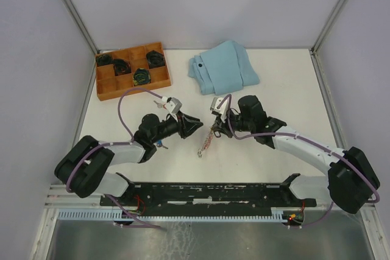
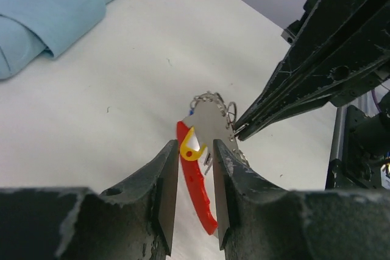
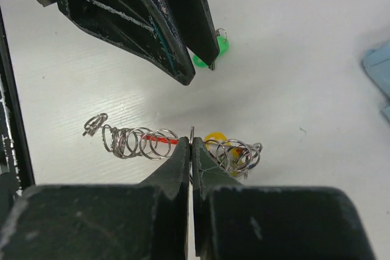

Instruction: Put the keys on the keyring

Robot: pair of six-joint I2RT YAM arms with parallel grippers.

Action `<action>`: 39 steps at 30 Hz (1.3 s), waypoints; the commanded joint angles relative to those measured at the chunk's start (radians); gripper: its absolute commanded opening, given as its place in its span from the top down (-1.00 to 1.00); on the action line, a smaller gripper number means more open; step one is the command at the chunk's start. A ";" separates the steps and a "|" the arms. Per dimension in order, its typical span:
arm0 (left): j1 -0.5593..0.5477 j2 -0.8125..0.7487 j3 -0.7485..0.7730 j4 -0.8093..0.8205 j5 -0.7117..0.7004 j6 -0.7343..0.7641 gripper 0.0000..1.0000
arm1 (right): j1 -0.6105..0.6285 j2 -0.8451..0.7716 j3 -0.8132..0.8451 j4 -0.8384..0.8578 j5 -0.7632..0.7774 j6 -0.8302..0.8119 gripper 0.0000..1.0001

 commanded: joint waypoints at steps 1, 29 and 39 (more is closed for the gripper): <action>0.018 0.061 -0.021 0.253 0.141 0.068 0.27 | -0.001 0.028 -0.016 0.147 -0.051 -0.167 0.99; 0.040 0.248 -0.001 0.356 0.439 0.453 0.27 | -0.002 0.086 -0.045 0.200 -0.247 -0.320 0.98; 0.039 0.273 0.017 0.363 0.457 0.451 0.33 | -0.001 0.079 -0.046 0.192 -0.273 -0.326 0.99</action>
